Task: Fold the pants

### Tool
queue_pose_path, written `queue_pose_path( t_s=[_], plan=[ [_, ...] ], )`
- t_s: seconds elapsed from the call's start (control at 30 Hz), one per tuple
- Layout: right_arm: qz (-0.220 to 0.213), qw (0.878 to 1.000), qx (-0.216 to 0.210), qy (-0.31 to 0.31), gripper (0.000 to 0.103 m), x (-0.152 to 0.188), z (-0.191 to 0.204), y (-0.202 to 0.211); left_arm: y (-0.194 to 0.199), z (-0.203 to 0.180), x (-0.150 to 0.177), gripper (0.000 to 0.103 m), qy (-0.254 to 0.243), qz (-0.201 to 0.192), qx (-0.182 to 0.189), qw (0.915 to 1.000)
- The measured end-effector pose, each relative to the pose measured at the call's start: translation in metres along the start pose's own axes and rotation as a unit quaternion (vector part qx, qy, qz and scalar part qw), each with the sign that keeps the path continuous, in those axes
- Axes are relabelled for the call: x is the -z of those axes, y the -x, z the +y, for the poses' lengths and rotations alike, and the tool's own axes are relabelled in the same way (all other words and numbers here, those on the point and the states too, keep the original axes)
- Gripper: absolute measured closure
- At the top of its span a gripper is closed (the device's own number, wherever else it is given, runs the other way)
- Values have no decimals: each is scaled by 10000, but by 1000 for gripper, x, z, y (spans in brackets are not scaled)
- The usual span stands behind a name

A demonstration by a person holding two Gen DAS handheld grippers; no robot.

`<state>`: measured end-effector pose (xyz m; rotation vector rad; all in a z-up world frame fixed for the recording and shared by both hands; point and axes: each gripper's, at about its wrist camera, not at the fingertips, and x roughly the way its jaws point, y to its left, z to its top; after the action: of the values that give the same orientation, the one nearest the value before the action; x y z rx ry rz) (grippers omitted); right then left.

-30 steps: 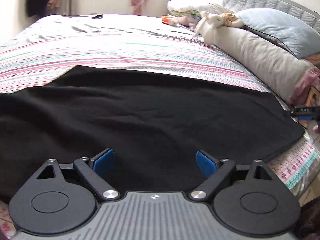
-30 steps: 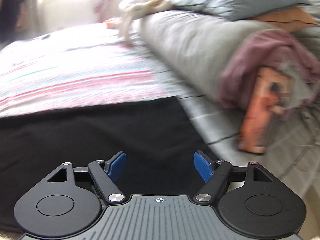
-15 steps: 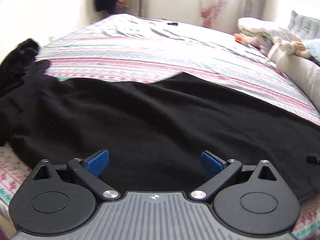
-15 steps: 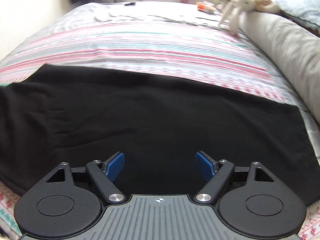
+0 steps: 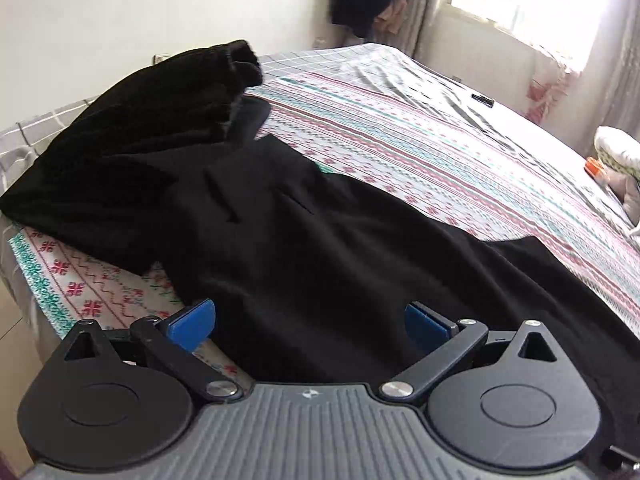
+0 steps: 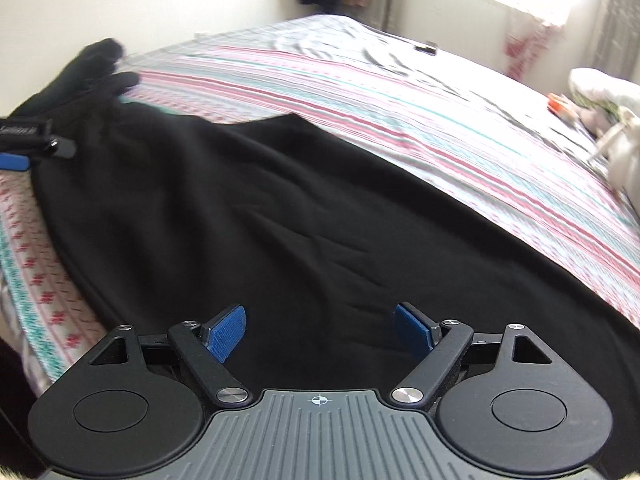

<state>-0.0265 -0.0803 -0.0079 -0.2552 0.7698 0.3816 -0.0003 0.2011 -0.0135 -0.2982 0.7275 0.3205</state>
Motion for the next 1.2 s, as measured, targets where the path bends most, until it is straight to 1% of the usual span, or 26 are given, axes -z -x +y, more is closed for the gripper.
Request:
queue_pose_path(
  t_s=[0.1,0.2,0.27,0.3,0.37,0.4,0.43,0.47,0.5,0.57,0.6,0.63,0.67,0.7,0.8,0.87,0.93,1.07,1.1,1.13,1.17,1.2],
  plan=[
    [-149,9988,-318,345,19,-6,25,-2,3,26,-7,0,427,-132,-81,9990],
    [-257,9949,-658,716,19,-9,48,-4,4,49,-13,1,898,-167,-67,9958],
    [-272,9918,-848,912,20,-9,62,-5,4,62,-16,7,1198,-148,-60,9927],
    [-277,9901,-932,1015,23,-7,67,-6,6,66,-15,10,1311,-161,-41,9912],
    [-257,9863,-1087,1215,24,-6,78,-10,6,71,-15,18,1455,-161,-5,9892],
    [-245,9844,-1152,1306,32,-5,83,-11,3,73,-16,20,1496,-146,17,9886],
    [-226,9828,-1195,1391,36,-3,87,-12,2,75,-16,27,1515,-134,36,9884],
    [-195,9815,-1220,1460,45,-2,91,-14,1,74,-16,33,1514,-115,43,9884],
    [-159,9808,-1230,1507,53,0,94,-15,-2,74,-16,35,1502,-93,51,9886],
    [-201,9800,-1287,1503,60,0,96,-15,-9,72,-19,44,1459,-83,21,9893],
    [-186,9799,-1316,1489,65,-1,97,-16,-10,70,-20,48,1411,-106,-6,9899],
    [-186,9801,-1342,1452,69,-2,96,-15,-11,69,-21,56,1372,-126,12,9905],
    [-186,9801,-1387,1410,76,-3,95,-15,-11,69,-22,56,1364,-151,-14,9905],
    [-184,9798,-1443,1373,81,-4,95,-15,-12,70,-23,57,1357,-186,-35,9906],
    [-273,9780,-1593,1317,90,-4,92,-10,-7,70,-25,59,1319,-349,-73,9906],
    [-374,9769,-1679,1270,92,-5,92,-7,-4,71,-28,60,1264,-535,-97,9905],
    [-386,9755,-1780,1232,92,-5,93,-8,-4,71,-30,63,1170,-588,-277,9910],
    [-253,9746,-1920,1120,92,-5,93,-13,-14,73,-28,64,1170,-346,-677,9902],
    [-209,9742,-1945,1129,89,-6,94,-13,-18,72,-29,63,1101,-284,-758,9906],
    [-156,9730,-2004,1133,85,-6,94,-13,-19,69,-29,57,979,-234,-850,9913],
    [-124,9722,-2055,1118,83,-7,93,-13,-20,65,-29,44,801,-211,-995,9916],
    [-113,9713,-2112,1092,82,-7,91,-11,-19,61,-28,37,630,-247,-1182,9907]
  ],
)
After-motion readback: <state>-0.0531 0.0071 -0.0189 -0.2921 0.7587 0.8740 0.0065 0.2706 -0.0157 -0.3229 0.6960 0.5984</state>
